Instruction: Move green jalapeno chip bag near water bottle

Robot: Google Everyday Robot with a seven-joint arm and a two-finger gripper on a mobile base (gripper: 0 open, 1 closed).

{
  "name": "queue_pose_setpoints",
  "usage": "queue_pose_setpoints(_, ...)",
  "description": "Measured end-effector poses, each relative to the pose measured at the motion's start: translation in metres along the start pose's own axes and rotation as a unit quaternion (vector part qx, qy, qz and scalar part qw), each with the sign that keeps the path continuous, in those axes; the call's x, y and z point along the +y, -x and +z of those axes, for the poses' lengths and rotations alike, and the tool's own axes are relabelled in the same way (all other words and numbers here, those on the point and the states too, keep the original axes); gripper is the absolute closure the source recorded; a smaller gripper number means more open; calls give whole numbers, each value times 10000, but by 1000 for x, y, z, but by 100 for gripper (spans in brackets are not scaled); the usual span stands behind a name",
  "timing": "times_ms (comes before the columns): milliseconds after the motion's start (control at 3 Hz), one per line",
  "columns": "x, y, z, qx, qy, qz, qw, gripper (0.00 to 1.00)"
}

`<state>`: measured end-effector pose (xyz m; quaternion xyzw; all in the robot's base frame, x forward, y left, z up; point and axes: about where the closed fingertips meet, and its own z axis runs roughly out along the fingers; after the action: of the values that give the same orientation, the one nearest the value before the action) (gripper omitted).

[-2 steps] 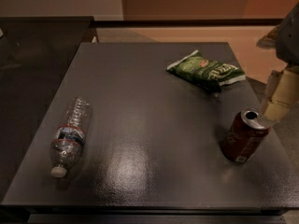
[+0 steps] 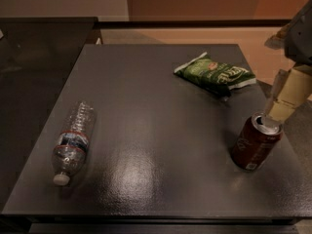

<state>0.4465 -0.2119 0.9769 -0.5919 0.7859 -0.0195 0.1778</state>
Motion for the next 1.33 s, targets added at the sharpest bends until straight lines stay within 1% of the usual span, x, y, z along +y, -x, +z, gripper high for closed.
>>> queue_pose_setpoints(333, -14, 11, 16, -154, -24, 269, 9995, 0)
queue_pose_setpoints(667, -38, 16, 36, -217, -27, 772, 9968, 0)
queue_pose_setpoints(1000, -60, 17, 56, -215, 24, 1245, 9920, 0)
queue_pose_setpoints(1333, -79, 16, 72, -195, 80, 1605, 9868, 0)
